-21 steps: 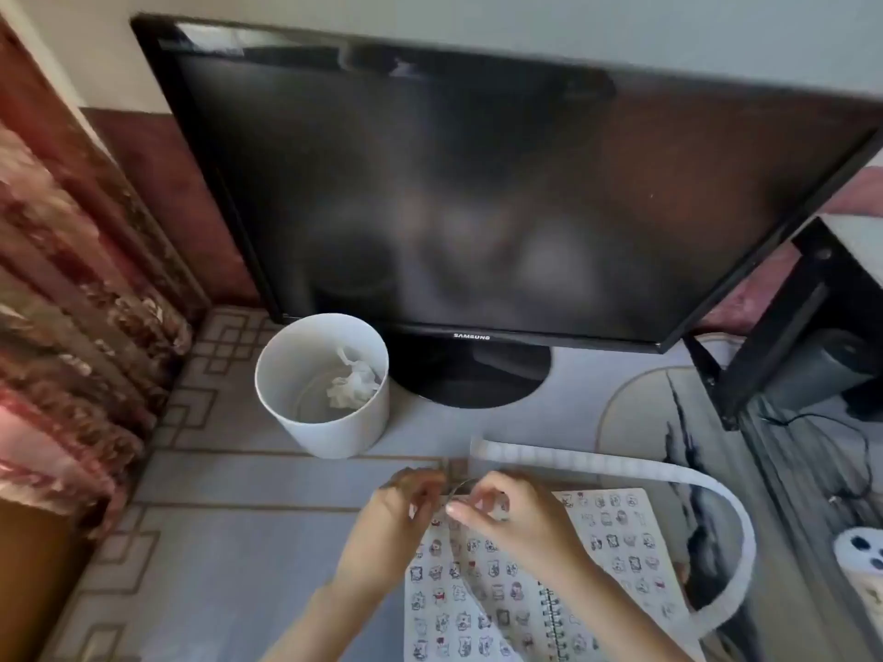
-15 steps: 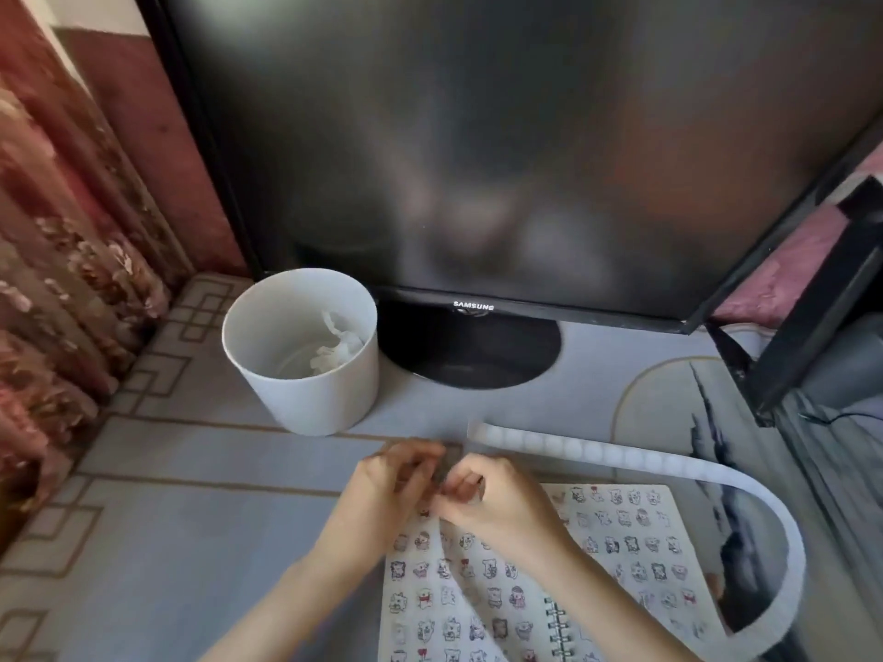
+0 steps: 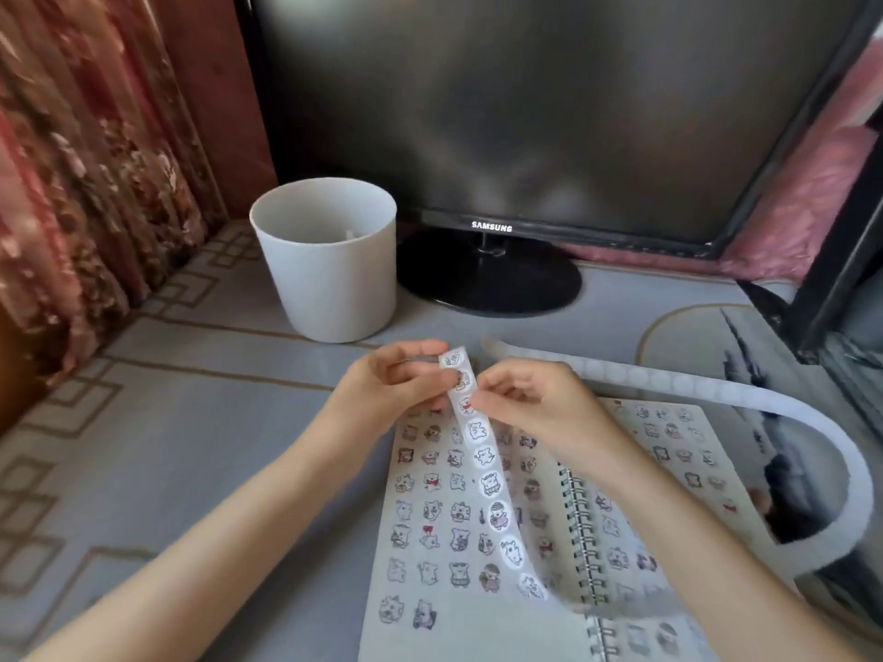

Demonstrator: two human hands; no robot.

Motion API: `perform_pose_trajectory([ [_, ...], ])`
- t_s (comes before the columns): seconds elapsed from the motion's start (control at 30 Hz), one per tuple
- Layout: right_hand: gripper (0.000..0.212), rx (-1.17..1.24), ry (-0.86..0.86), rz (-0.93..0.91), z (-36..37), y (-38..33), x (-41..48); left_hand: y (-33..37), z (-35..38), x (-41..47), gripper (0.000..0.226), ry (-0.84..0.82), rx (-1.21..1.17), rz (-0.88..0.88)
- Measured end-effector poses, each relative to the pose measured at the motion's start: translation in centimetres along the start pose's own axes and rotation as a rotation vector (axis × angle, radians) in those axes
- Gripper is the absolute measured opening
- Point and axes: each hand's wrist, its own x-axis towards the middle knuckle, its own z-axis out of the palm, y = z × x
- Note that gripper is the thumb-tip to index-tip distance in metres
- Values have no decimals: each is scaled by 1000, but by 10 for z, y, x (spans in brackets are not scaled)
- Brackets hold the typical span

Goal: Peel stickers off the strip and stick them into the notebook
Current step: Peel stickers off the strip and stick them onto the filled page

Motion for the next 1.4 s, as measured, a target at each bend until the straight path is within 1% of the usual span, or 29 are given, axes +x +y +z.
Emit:
perform_pose_trajectory([
  [0.1, 10, -37, 12, -24, 4, -4, -11, 0, 3, -11, 31, 26, 26, 91],
  [0.2, 23, -129, 31, 16, 1, -11, -25, 0, 6, -18, 28, 51, 61, 206],
  [0.23, 30, -182, 8, 51, 0, -14, -32, 1, 6, -19, 27, 51, 79, 235],
  [0.3, 47, -278, -92, 104, 0, -19, -46, 2, 7, -20, 26, 46, 116, 278],
  [0.33, 50, -305, -142, 116, 2, -20, -53, 2, 7, -20, 26, 41, 128, 294],
  [0.37, 48, -322, -172, 127, 5, -18, -58, 2, 6, -20, 25, 39, 133, 305],
  [0.43, 37, -337, -163, 126, 12, -12, -63, 2, 5, -19, 25, 35, 135, 318],
  [0.53, 14, -305, -59, 96, 15, -4, -58, 1, 5, -18, 25, 25, 126, 325],
  [0.6, 9, -316, 12, 81, 13, -4, -50, 1, 5, -17, 25, 23, 112, 322],
  [0.67, 6, -416, 115, 27, 8, -5, -38, 4, 4, -14, 26, 24, 80, 308],
  [0.77, 3, -713, 340, -132, -1, -2, -11, 9, 1, -9, 27, 25, 30, 261],
  [0.83, 5, -802, 410, -235, -5, -1, 8, 11, -1, -5, 26, 16, 27, 234],
  [0.9, 6, -804, 408, -281, -7, -3, 21, 11, -1, -3, 22, 5, 47, 219],
  [1.03, 8, -787, 321, -293, -1, -11, 31, 11, -2, -2, 14, -4, 87, 210],
  [1.1, 17, -726, 330, -250, 2, -16, 27, 10, -2, -3, 10, 8, 129, 206],
  [1.13, 24, -672, 338, -194, 2, -17, 23, 9, -2, -3, 9, 12, 142, 203],
  [1.2, 40, -555, 308, -26, -2, -17, 10, 8, -1, -5, 9, -5, 118, 177],
  [1.23, 48, -533, 271, 66, -4, -18, 1, 8, 0, -6, 10, -21, 87, 155],
  [1.27, 56, -557, 234, 149, -6, -18, -9, 8, 0, -7, 11, -36, 55, 135],
  [1.33, 67, -715, 181, 292, -12, -20, -28, 8, 1, -8, 9, -64, 8, 122],
  [1.4, 68, -839, 135, 417, -19, -23, -44, 7, 1, -8, 7, -82, -17, 129],
])
